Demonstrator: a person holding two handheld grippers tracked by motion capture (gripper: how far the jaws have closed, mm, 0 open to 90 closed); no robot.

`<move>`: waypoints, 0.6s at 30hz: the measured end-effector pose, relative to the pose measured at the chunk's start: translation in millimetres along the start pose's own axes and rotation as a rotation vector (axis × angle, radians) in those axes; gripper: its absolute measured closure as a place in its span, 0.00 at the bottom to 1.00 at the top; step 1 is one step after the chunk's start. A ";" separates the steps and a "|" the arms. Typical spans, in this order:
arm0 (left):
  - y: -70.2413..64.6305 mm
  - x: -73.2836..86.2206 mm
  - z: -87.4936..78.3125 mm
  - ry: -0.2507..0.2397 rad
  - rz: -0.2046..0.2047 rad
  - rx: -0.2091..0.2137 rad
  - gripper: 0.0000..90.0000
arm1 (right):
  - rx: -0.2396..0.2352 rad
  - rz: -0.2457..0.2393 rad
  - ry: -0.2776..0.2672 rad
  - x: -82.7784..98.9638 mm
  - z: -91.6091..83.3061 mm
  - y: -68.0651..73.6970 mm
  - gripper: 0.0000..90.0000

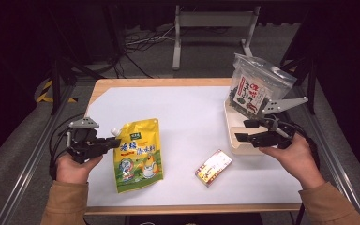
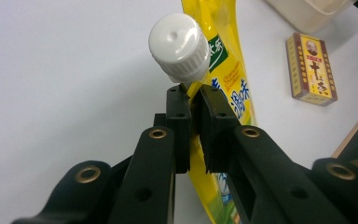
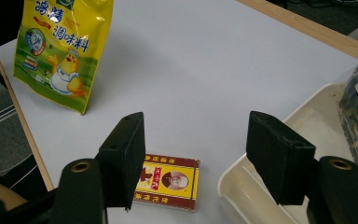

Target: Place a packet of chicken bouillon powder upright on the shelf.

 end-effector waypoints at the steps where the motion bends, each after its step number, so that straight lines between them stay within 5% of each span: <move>1: -1.8 -0.5 -1.7 -0.006 0.006 0.002 0.94 | 0.000 -0.005 -0.002 -0.3 -0.7 1.1 0.42; 11: -27.7 -9.9 -16.7 -0.082 0.124 -0.028 0.95 | -0.001 -0.023 -0.008 -2.5 -3.4 6.8 0.42; 18: -38.0 -15.9 -18.1 -0.098 0.190 0.010 0.96 | -0.007 -0.039 -0.010 -5.0 -3.2 11.4 0.42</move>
Point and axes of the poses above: each handheld gripper's, and its own axes: z roughly forward along the jaws, x roughly out of its underside, y roughly to its left, the point moved 1 cm from there along z, roughly forward along the jaws, and after that the axes turned 11 degrees about y, right-handed, at the moved point
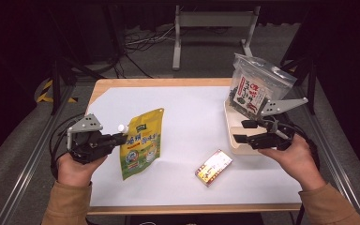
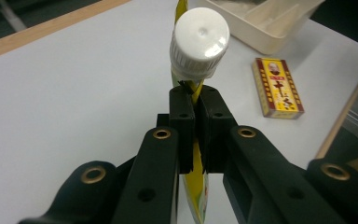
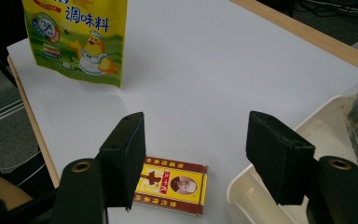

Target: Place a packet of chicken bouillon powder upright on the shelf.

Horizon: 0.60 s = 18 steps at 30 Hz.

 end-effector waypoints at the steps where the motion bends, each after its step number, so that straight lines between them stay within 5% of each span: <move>1: -1.5 -0.8 0.4 -0.001 0.006 0.009 0.96 | -0.001 -0.007 0.002 -0.6 0.8 1.0 0.42; 18: -22.4 -20.3 4.5 -0.044 0.151 0.093 0.96 | -0.032 -0.082 0.021 -11.5 8.9 20.0 0.41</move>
Point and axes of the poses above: each handheld gripper's, and its own axes: z roughly forward along the jaws, x roughly out of its underside, y roughly to its left, the point moved 1 cm from there along z, roughly forward along the jaws, and after that the axes turned 11 degrees about y, right-handed, at the moved point
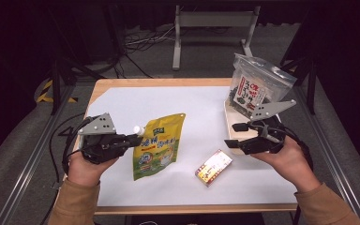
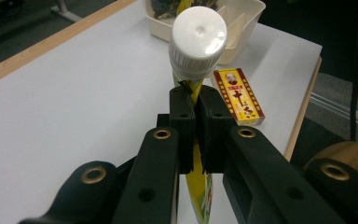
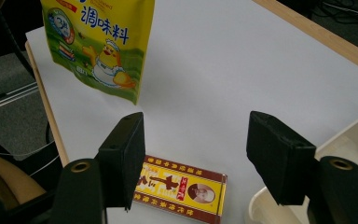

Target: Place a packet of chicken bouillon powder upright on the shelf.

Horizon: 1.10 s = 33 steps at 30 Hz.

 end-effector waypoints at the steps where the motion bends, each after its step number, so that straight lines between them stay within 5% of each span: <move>1: -1.3 -1.2 0.0 -0.008 0.010 0.003 0.96 | -0.003 -0.004 0.000 -1.1 0.6 1.0 0.41; 12: -15.7 -15.0 7.7 -0.037 0.119 0.072 0.96 | -0.054 -0.066 -0.012 -13.1 12.2 14.7 0.41; 33: -27.4 -26.6 26.7 -0.053 0.229 0.146 0.96 | -0.132 -0.183 -0.008 -30.0 32.4 29.3 0.47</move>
Point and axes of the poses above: each handheld gripper's, and its own axes: z roughly forward along the jaws, x roughly out of its underside, y roughly to its left, the point moved 1 cm from there along z, roughly forward along the jaws, and after that the axes turned 11 degrees about y, right-handed, at the moved point
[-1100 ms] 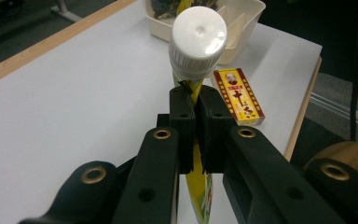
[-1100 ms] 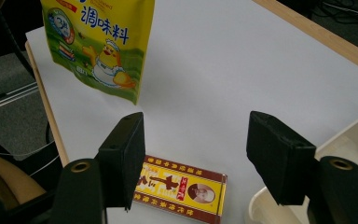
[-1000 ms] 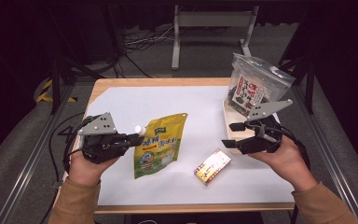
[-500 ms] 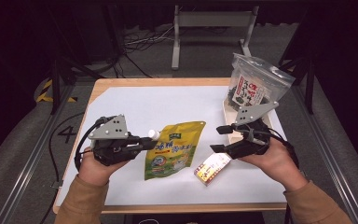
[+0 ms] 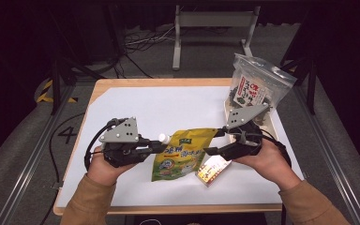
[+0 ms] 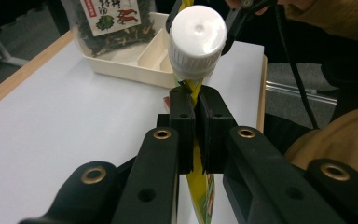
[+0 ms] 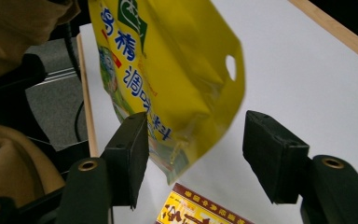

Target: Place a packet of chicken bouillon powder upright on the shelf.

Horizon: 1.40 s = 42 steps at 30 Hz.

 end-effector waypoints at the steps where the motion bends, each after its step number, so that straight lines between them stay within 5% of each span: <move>1: -0.1 -0.1 0.2 -0.004 0.003 0.004 0.96 | -0.005 -0.009 0.000 -0.6 0.8 0.3 0.47; 7: 0.5 1.0 1.2 -0.018 0.004 0.014 0.96 | -0.064 -0.057 0.013 -3.9 4.6 5.0 0.68; 12: 2.3 3.2 -0.2 -0.028 0.000 0.016 0.95 | -0.088 -0.028 0.010 -3.3 1.2 5.0 0.90; 15: 4.2 4.6 -1.0 -0.035 -0.013 0.019 0.95 | -0.092 -0.033 0.010 -3.9 -0.9 7.9 0.95; 27: 11.9 10.7 -0.2 -0.079 -0.071 0.000 0.90 | -0.100 0.046 -0.021 -7.0 -11.3 14.2 0.99; 42: 19.8 15.5 2.9 -0.104 -0.115 -0.028 0.75 | -0.061 0.051 -0.062 -7.7 -26.6 19.3 1.00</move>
Point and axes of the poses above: each handheld gripper's, and its own axes: z roughly forward along the jaws, x roughly out of its underside, y roughly to its left, the point moved 1 cm from there along z, roughly forward along the jaws, and after that the axes turned 11 degrees about y, right-handed, at the moved point
